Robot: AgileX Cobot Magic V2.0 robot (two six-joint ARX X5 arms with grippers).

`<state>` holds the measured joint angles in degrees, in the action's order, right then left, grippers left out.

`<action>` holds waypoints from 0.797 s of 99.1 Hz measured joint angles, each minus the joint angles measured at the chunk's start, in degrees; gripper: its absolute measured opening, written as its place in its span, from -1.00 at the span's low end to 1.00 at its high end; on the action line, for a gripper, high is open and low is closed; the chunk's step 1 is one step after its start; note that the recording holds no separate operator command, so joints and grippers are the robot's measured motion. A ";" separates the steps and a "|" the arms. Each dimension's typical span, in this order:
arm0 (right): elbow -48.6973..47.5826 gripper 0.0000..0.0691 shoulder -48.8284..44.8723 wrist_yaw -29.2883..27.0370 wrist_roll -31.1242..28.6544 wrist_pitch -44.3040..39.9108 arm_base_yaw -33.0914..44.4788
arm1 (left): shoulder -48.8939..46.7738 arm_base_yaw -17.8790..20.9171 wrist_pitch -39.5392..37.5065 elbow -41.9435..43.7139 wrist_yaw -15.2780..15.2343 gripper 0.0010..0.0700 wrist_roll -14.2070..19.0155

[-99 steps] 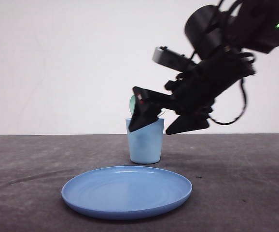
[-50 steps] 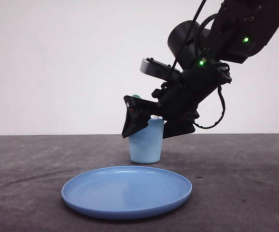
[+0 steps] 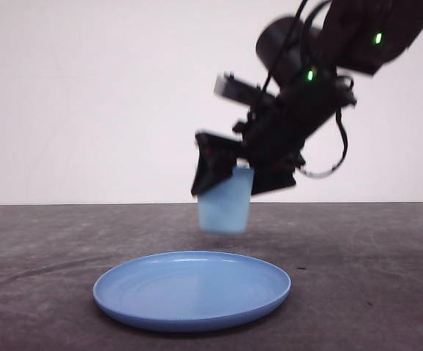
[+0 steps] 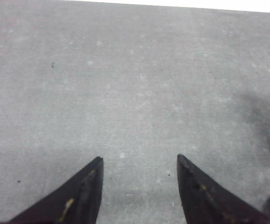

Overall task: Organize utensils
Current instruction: 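Lift the cup with the right gripper and lower it onto the blue plate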

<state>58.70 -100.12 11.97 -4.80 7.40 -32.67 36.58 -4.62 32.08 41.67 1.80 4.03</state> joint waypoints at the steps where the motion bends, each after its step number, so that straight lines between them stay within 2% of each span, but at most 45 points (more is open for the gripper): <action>1: 0.00 0.40 0.50 0.00 -0.02 -0.42 -0.07 | 0.00 0.00 0.00 0.00 0.00 -0.17 0.00; 10: 0.00 0.40 5.09 -0.66 -0.20 -4.35 -1.09 | 0.00 0.00 0.00 0.00 0.00 -0.17 0.00; 35: -0.02 0.40 18.08 -7.87 -1.22 -16.63 -7.32 | 0.00 0.00 0.07 0.00 0.00 -0.17 0.00; 59: -3.78 0.40 29.68 -14.58 -1.29 -19.19 -16.68 | 0.00 0.00 0.37 0.00 0.00 -0.17 -0.04; 79: -10.49 0.40 33.35 -18.16 -2.25 -20.48 -21.81 | 0.00 0.00 0.52 0.00 0.00 -0.17 -0.11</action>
<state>48.21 -66.76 -6.20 -7.05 -13.08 -54.48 36.58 -4.62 32.60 41.67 1.80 3.92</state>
